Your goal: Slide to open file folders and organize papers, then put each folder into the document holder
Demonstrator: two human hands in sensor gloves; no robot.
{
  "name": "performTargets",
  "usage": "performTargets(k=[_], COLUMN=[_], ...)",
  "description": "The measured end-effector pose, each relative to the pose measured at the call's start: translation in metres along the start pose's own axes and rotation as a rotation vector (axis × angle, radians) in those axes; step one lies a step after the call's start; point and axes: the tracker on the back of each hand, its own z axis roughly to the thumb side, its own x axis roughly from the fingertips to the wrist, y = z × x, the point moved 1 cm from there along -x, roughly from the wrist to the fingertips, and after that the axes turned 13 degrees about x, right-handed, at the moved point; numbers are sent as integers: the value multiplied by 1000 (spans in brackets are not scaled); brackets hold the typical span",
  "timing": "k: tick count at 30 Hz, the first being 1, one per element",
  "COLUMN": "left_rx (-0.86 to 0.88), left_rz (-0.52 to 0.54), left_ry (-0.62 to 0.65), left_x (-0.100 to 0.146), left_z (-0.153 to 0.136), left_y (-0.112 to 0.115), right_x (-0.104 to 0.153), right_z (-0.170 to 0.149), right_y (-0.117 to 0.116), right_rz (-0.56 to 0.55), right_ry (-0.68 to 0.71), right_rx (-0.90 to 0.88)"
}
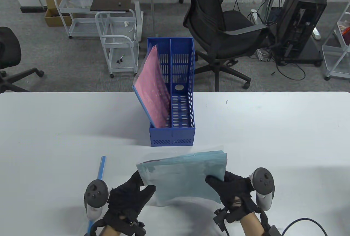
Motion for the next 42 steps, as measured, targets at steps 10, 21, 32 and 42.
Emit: performTargets(k=[10, 21, 32, 42], left_rx=[39, 101, 94, 99], left_rz=[33, 62, 148, -38], left_ry=[-104, -92, -106, -69], left_x=[-1, -2, 5, -4], left_z=[-23, -31, -29, -21], left_y=[8, -3, 0, 6], right_x=[1, 2, 4, 6], right_z=[-10, -10, -10, -1], right_y=[-4, 6, -12, -12], right_rz=[-18, -121, -82, -97], right_ry=[-137, -104, -113, -42], right_rx=[79, 176, 57, 80])
